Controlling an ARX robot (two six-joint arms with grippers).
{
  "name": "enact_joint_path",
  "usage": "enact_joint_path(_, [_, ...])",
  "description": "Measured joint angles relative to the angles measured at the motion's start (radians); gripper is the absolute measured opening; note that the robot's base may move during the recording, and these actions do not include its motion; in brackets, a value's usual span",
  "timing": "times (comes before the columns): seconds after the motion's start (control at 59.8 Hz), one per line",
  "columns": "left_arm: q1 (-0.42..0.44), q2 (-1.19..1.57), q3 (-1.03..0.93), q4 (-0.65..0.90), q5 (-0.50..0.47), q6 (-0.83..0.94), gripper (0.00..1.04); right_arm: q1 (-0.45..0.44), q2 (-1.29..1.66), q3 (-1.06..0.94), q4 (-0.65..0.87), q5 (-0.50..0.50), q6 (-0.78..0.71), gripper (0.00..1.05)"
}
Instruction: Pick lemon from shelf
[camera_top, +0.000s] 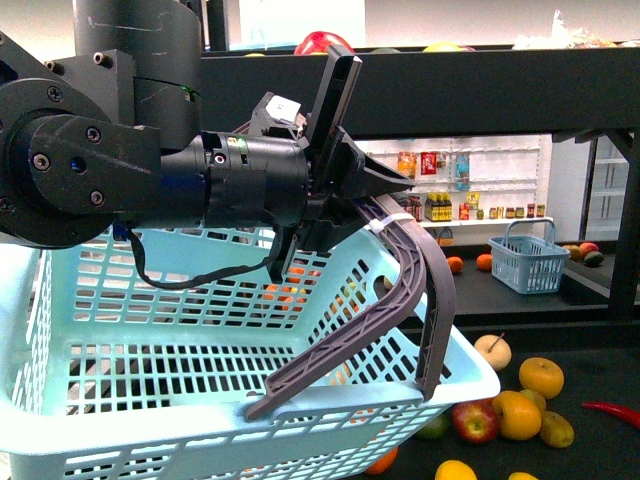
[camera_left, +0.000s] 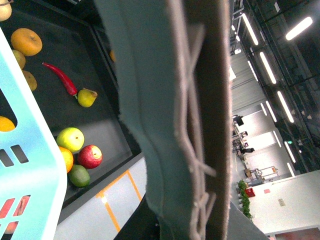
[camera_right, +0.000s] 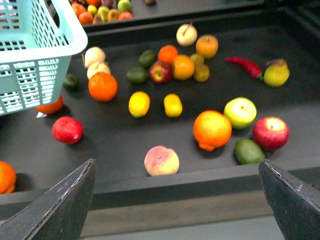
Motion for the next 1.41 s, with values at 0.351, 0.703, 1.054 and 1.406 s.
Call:
enact_joint_path(0.351, [0.0,0.0,0.0,0.0,0.0,0.002,0.08,-0.115,1.12,0.459,0.418,-0.075,-0.092,0.97])
enact_joint_path(0.703, [0.0,0.002,0.0,0.0,0.0,0.003,0.08,-0.021,1.806,1.082,0.268,-0.051,-0.192,0.97])
enact_joint_path(1.054, [0.0,0.002,0.0,0.0,0.0,0.003,0.08,0.021,2.169,1.546,0.144,0.008,-0.262,0.97])
enact_joint_path(1.406, [0.0,0.003,0.0,0.0,0.0,0.003,0.08,0.04,2.415,1.969,-0.015,0.019,-0.271,0.97])
